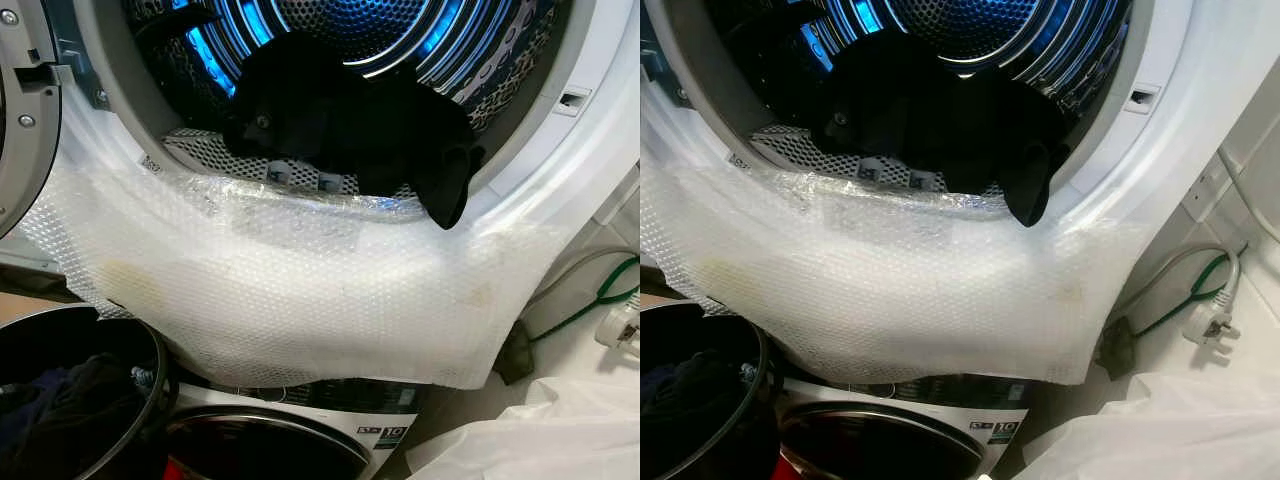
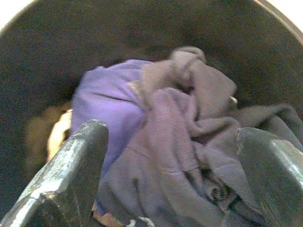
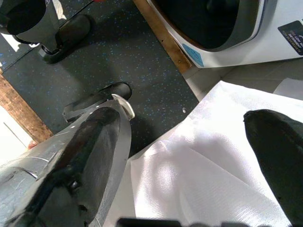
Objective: Clothes washing
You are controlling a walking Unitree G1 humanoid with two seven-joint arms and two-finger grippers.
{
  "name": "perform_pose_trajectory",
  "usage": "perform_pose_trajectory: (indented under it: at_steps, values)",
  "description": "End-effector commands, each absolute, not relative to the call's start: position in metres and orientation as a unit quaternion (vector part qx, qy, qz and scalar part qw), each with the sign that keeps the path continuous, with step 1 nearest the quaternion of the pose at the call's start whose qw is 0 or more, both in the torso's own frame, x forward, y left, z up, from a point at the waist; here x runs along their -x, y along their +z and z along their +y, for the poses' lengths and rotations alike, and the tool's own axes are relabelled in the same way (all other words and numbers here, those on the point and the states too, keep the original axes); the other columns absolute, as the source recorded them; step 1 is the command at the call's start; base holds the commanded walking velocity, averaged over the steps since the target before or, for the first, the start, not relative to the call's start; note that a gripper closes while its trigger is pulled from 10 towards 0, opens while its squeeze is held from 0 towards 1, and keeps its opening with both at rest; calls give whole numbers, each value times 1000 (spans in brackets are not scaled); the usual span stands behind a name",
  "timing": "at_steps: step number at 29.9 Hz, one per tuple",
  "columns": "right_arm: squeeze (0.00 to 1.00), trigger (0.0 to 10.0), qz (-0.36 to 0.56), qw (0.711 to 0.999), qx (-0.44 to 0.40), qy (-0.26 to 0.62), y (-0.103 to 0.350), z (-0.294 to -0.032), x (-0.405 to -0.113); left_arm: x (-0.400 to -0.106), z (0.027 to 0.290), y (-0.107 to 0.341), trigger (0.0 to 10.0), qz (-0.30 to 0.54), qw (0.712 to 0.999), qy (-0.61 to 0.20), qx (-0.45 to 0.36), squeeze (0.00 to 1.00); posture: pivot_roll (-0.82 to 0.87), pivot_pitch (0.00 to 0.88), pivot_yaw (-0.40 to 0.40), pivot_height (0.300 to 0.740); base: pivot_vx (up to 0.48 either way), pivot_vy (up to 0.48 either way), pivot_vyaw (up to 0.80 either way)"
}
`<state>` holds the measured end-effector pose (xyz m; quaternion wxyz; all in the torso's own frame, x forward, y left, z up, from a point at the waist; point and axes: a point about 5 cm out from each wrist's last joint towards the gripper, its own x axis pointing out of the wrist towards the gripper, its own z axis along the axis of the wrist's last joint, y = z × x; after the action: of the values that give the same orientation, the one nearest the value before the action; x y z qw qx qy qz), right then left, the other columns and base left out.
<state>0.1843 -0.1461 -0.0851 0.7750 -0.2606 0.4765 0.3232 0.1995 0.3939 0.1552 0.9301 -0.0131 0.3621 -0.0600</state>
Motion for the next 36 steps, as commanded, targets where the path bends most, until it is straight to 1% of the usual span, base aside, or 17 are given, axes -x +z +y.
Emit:
perform_pose_trajectory:
  at_steps: [1,5,9,13,14,16,17,18,19,20,21,22,23,24,26,30,36]
  values:
    - [0,10000,480,771,267,323,-86,-149,-183,-202,389,147,10000,375,924,-78,6,1000,259,0,-112,740,0,0,0]
    - [0,10000,478,772,266,323,-85,-148,-185,-209,379,142,10000,374,921,-109,17,1000,239,0,-107,740,0,0,0]
    - [0,10000,478,772,267,322,-85,-148,-185,-210,378,142,10000,374,920,-112,17,1000,236,0,-106,740,0,0,0]
    - [0,10000,479,773,266,319,-84,-150,-186,-214,374,144,10000,376,916,-142,5,1000,233,0,-104,740,0,0,0]
    - [0,10000,481,773,266,316,-85,-152,-184,-214,370,146,10000,373,912,-171,-5,1000,226,0,-101,740,0,0,0]
    - [0,10000,481,773,266,316,-85,-152,-184,-214,370,146,10000,373,912,-171,-5,1000,226,0,-101,740,0,0,0]
    - [0,10000,482,773,265,316,-85,-152,-184,-213,368,146,10000,376,907,-187,-17,431,225,0,-101,740,0,0,0]
    - [0,10000,482,773,265,316,-85,-152,-184,-213,368,146,10000,376,907,-187,-17,431,225,0,-101,740,0,0,0]
    - [0,10000,482,774,264,315,-85,-152,-184,-210,366,145,10000,385,899,-205,-38,0,223,0,-100,740,0,0,0]
    - [0,10000,482,774,264,315,-85,-152,-184,-210,366,145,10000,385,899,-205,-38,0,223,0,-100,740,0,0,0]
    - [0,10000,483,774,263,315,-85,-152,-184,-206,364,144,10000,396,888,-224,-57,0,221,0,-99,740,0,0,0]
    - [0,10000,483,774,263,315,-85,-152,-184,-206,364,144,10000,396,888,-224,-57,0,221,0,-99,740,0,0,0]
    - [0,10000,483,774,262,314,-86,-152,-183,-202,362,142,10000,408,876,-245,-75,0,222,0,-100,740,0,0,0]
    - [0,10000,483,774,262,314,-86,-152,-183,-202,362,142,10000,408,876,-245,-75,0,222,0,-100,740,0,0,0]
    - [0,10000,484,775,260,313,-86,-151,-184,-196,364,138,10000,433,859,-255,-102,0,223,0,-98,740,0,0,0]
    - [0,10000,483,776,259,313,-85,-151,-184,-191,369,132,10000,455,846,-250,-122,0,225,0,-98,740,0,0,0]
    - [0,10000,482,776,258,313,-85,-150,-185,-191,372,123,10000,470,838,-230,-156,0,225,0,-98,740,0,0,0]
